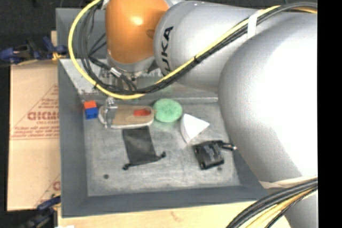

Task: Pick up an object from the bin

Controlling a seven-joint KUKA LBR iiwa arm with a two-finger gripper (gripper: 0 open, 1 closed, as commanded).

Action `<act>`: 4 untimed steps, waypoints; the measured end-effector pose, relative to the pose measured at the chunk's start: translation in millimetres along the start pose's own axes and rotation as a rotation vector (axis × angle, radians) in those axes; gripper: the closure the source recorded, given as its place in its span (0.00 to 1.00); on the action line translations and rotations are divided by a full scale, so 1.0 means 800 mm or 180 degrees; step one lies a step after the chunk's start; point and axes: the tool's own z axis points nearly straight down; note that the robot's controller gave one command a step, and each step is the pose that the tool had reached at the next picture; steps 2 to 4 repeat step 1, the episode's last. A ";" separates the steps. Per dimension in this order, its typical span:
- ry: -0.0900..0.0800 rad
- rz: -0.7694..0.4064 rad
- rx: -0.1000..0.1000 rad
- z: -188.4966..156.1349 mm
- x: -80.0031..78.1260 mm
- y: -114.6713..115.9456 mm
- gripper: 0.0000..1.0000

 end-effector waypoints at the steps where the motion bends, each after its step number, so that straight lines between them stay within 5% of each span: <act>1: -0.0017 0.0138 -0.0003 0.066 0.018 -0.028 0.00; 4: -0.0017 0.0138 -0.0003 0.066 0.018 -0.028 0.00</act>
Offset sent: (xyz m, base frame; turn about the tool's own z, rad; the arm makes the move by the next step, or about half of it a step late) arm 0.0186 -0.0781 -0.1129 -0.0028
